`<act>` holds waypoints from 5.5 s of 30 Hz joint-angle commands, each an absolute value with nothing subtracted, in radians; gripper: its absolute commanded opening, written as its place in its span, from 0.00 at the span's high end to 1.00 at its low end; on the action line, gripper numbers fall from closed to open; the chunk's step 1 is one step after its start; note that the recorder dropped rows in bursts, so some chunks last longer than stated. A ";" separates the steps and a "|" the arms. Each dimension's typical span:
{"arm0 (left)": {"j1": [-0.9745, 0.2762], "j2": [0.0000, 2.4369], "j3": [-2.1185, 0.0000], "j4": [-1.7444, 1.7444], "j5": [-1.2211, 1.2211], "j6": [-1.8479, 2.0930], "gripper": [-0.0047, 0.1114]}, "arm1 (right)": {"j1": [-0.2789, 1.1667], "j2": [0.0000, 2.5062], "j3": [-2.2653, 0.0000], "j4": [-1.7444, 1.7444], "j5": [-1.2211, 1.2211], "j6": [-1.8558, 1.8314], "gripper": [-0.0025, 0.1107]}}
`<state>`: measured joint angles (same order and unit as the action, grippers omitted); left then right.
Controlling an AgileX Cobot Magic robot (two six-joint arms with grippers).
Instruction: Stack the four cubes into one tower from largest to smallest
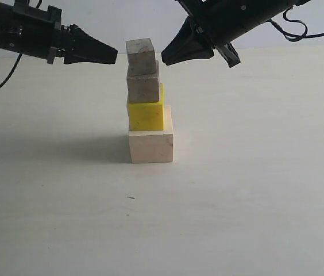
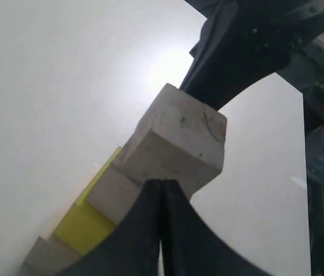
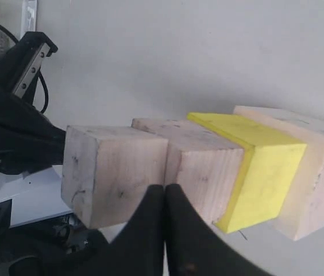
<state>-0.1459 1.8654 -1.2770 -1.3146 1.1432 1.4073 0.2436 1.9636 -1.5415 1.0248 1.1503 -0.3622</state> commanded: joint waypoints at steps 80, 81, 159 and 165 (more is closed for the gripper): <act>-0.182 1.874 -1.303 -1.330 1.113 1.429 0.96 | 0.266 1.955 -1.542 1.055 1.175 -0.407 0.98; -0.182 1.874 -1.303 -1.330 1.115 1.429 0.96 | 0.266 1.955 -1.542 1.055 1.173 -0.407 0.98; -0.159 1.874 -1.303 -1.364 1.062 1.008 0.96 | 0.202 1.891 -1.542 1.032 1.101 -0.415 0.98; -0.126 1.874 -1.301 -1.364 1.082 0.972 0.96 | 0.202 1.891 -1.542 1.032 1.101 -0.417 0.98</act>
<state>-0.1347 1.8690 -1.2932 -1.3521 1.0652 1.0011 0.2048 1.9020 -1.5415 1.0291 1.0966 -0.4032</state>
